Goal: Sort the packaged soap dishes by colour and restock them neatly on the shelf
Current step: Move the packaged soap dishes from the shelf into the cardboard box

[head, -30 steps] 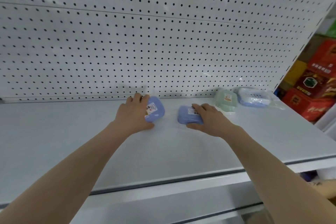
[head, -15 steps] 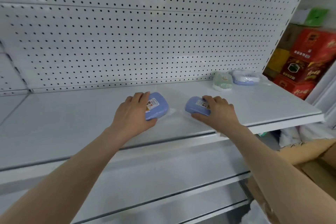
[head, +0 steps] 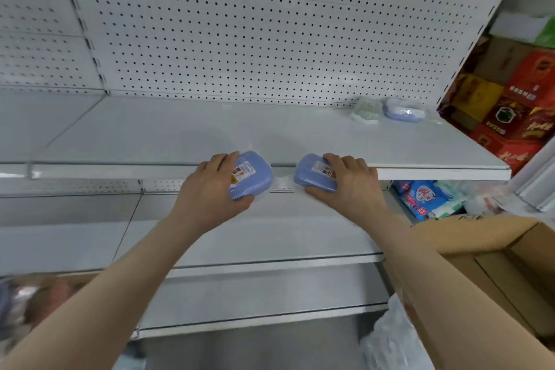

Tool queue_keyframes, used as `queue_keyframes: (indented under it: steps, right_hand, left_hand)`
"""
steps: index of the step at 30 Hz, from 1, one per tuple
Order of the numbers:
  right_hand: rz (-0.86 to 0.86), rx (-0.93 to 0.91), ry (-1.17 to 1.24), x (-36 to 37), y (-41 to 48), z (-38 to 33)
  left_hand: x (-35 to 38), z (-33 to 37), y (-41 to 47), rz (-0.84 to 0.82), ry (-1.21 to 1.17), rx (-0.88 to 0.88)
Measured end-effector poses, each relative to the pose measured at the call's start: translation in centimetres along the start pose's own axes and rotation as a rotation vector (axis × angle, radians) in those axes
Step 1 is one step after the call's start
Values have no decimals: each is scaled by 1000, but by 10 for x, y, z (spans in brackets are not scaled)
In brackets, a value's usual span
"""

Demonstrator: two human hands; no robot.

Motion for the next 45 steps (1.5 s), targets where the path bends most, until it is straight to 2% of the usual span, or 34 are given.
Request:
queue_keyframes:
  steps: [6,11,15,22,30,34,40,45]
  right_hand:
    - [-27,-149,62,-4,-51,-57]
    - [-78,-261,152,9,-83,-133]
    - [-217,-299,277,25,-94,-206]
    - [-322,-439,413,61,-92,-378]
    - [-464,-501,657,104,-83,-593]
    - [-481,-513,677,118,-76,-653]
    - [-501,-558,611,134,-45,-695]
    - [-508,-665,541,148,-4,-730]
  left_hand:
    - [-23,-26,-104,-65,45,-198]
    - [-54,-68,-194,-87,75,-361]
    - [-78,-113,-256,-58,130,-426]
    - [-132,-239,-351,-70,176,-652]
    - [-201,-415,-451,-168,283,-860]
    - [-207,-486,-474,-260,287,-857]
    - [-169,-551,-477,-536,255,-778]
    - [-156,-576,-473,-595,335,-819]
Point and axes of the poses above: each hand's wrist, its own y-axis towards the middle knuckle, its own x-axis out of the palm, z = x × y, the point moved 5 cm from there along y, towards the middle knuckle, and after that the axes turned 13 degrees about -x, right-handed, at the moved point
